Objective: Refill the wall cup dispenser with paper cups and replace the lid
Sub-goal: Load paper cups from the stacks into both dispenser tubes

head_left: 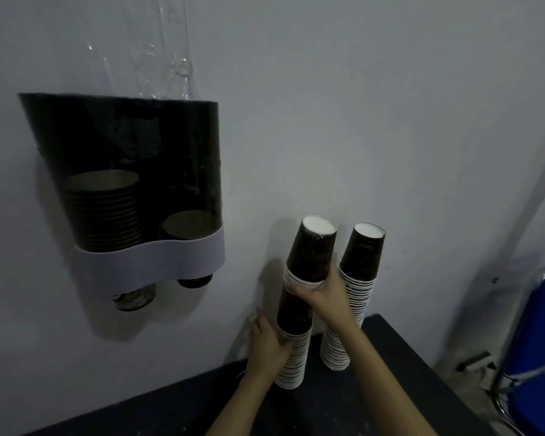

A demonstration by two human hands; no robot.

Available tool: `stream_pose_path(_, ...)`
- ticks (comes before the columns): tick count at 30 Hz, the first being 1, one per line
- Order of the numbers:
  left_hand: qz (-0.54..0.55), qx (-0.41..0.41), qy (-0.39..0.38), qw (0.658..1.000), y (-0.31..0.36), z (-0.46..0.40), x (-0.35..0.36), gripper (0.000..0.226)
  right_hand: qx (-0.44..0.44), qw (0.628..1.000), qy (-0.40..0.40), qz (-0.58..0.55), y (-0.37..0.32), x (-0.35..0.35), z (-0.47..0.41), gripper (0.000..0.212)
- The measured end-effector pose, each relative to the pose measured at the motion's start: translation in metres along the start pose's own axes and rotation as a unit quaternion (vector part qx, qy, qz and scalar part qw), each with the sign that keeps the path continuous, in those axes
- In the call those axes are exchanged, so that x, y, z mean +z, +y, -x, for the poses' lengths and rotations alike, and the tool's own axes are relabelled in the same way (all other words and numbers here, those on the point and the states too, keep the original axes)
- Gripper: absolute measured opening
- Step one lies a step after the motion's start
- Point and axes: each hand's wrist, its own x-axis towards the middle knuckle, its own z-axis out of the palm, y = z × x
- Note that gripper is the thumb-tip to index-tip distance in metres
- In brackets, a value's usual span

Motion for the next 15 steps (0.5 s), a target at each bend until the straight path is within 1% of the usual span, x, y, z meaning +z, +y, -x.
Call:
stream_pose_path(1,0.012,0.015,0.042,0.999,0.006,0.003,-0.008,0.084,-0.005,1.000,-0.011,0.014,-0.013,-0.007,-0.003,0.061)
stream_pose_path(2,0.036,0.046,0.097,0.994,0.013,0.008,-0.017,0.072,-0.004,0.999,-0.031,0.045,-0.027,-0.015,-0.005,0.060)
stream_pose_path(4,0.106,0.114,0.202,0.967,0.033,0.018,-0.036,0.051,0.005,0.985,-0.102,0.140,-0.050,-0.034,-0.005,0.067)
stream_pose_path(5,0.150,0.138,0.235,0.950,0.046,0.024,-0.046,0.048,0.009,0.969,-0.146,0.197,-0.061,-0.042,-0.003,0.073)
stream_pose_path(7,0.236,0.162,0.252,0.924,0.072,0.037,-0.064,0.045,0.008,0.925,-0.230,0.301,-0.085,-0.052,0.005,0.082)
stream_pose_path(8,0.272,0.171,0.245,0.915,0.085,0.045,-0.071,0.043,0.004,0.907,-0.261,0.331,-0.097,-0.054,0.010,0.084)
stream_pose_path(9,0.305,0.179,0.234,0.906,0.096,0.052,-0.079,0.039,-0.006,0.896,-0.279,0.346,-0.111,-0.055,0.015,0.084)
stream_pose_path(11,0.363,0.186,0.225,0.885,0.112,0.067,-0.092,0.036,-0.037,0.897,-0.286,0.335,-0.134,-0.054,0.024,0.084)
stream_pose_path(13,0.406,0.175,0.241,0.864,0.120,0.079,-0.103,0.038,-0.059,0.922,-0.269,0.274,-0.154,-0.054,0.032,0.085)
stream_pose_path(15,0.443,0.152,0.248,0.848,0.123,0.092,-0.121,0.040,-0.078,0.953,-0.238,0.168,-0.175,-0.050,0.041,0.082)
